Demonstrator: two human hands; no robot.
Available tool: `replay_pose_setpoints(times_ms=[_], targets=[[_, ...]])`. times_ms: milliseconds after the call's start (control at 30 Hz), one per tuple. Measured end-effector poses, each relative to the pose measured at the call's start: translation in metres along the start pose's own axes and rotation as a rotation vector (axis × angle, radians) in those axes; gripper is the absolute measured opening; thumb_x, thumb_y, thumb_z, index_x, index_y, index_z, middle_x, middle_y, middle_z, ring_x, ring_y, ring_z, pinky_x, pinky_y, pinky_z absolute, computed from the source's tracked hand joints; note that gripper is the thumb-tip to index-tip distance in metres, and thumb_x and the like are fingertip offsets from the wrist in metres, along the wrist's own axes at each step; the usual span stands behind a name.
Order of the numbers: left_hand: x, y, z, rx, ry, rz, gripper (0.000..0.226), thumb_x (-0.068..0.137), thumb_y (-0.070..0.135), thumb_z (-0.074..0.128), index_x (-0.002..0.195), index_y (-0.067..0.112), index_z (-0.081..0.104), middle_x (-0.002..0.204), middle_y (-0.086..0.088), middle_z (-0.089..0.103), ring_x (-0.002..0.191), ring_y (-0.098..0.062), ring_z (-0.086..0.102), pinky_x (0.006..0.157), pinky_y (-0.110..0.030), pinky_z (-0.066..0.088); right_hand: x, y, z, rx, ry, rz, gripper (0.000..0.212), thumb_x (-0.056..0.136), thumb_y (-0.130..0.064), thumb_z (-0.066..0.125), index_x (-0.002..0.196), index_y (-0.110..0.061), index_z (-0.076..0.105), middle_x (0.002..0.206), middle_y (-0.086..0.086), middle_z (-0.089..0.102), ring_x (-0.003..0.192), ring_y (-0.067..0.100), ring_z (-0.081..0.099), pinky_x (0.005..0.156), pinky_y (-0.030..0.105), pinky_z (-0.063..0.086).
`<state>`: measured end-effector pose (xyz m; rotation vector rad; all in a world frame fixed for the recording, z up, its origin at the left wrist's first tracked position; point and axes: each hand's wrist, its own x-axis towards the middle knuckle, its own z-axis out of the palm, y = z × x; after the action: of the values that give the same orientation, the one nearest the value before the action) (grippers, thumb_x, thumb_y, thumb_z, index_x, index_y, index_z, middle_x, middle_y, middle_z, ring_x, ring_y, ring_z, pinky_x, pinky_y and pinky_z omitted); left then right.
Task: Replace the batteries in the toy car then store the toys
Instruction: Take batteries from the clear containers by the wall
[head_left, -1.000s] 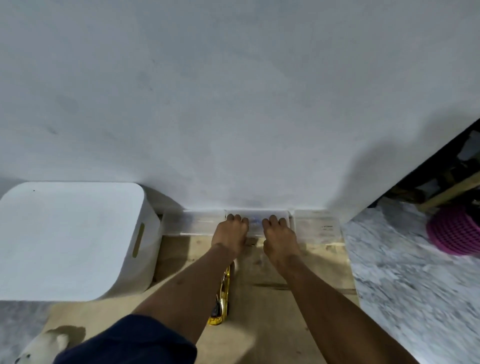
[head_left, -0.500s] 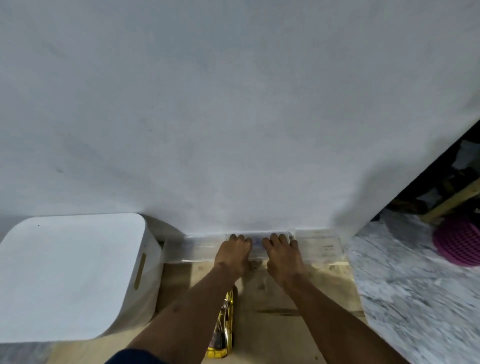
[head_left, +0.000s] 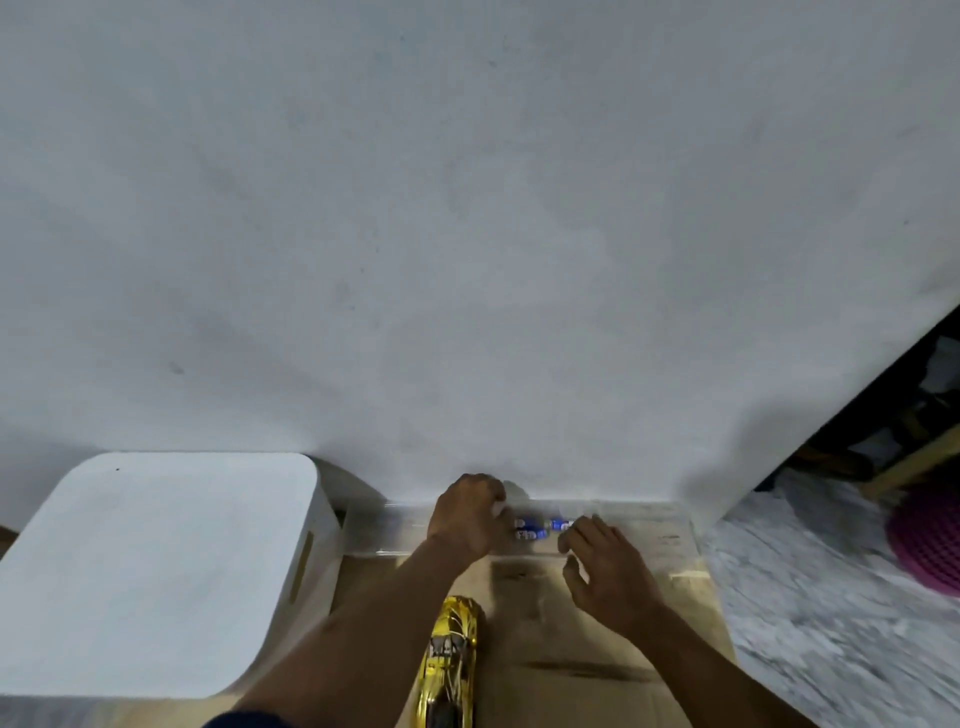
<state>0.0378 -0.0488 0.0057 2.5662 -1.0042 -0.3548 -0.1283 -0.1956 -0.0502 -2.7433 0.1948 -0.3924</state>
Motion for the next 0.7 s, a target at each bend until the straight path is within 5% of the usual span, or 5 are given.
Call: replay_pose_setpoints(times_ms=[167,333,467,600,700], targets=[[0.008,-0.001,0.001,-0.055,0.085,-0.040,0.027,0.086,0.036,0.063,0.106,0.023,0.075,0.106,0.003,0.073,0.101,-0.018,0.065,0.085,-0.027,0.051,0.024,-0.001,0.027,-0.037,-0.186,0.097,0.034,0.069,-0.020,0.078,0.102,-0.024,0.070,0.101,-0.003,0.069,0.089,0.018,0.069,0.072,0.027,0.057],[0.011,-0.003,0.003,-0.090,0.085,-0.069,0.026,0.080,0.041,0.065,0.097,0.025,0.076,0.096,0.006,0.075,0.090,-0.016,0.068,0.077,-0.024,0.052,0.047,-0.011,0.040,-0.162,-0.433,0.249,0.043,0.096,-0.029,0.046,0.135,-0.016,0.056,0.135,0.009,0.060,0.121,0.033,0.057,0.103,0.046,0.045],[0.011,-0.004,0.002,-0.111,0.085,-0.064,0.021,0.080,0.041,0.066,0.092,0.026,0.075,0.089,0.008,0.075,0.083,-0.013,0.068,0.071,-0.020,0.050,0.045,-0.018,0.051,-0.220,-0.471,0.280,0.045,0.087,-0.040,0.036,0.102,-0.021,0.074,0.104,0.005,0.074,0.090,0.031,0.064,0.077,0.046,0.057],[0.011,-0.006,0.003,-0.126,0.092,-0.076,0.018,0.081,0.041,0.067,0.089,0.027,0.075,0.085,0.008,0.074,0.079,-0.012,0.066,0.067,-0.018,0.045,0.043,-0.022,0.052,-0.141,-0.469,0.252,0.041,0.099,-0.030,0.040,0.131,-0.013,0.060,0.137,0.011,0.056,0.124,0.035,0.053,0.100,0.051,0.046],[0.012,-0.006,0.005,-0.136,0.103,-0.078,0.018,0.082,0.040,0.067,0.090,0.026,0.076,0.086,0.008,0.074,0.080,-0.013,0.066,0.069,-0.020,0.047,0.048,-0.019,0.066,-0.141,-0.531,0.302,0.030,0.074,-0.028,0.078,0.101,-0.016,0.077,0.107,0.011,0.069,0.098,0.030,0.067,0.065,0.052,0.057]])
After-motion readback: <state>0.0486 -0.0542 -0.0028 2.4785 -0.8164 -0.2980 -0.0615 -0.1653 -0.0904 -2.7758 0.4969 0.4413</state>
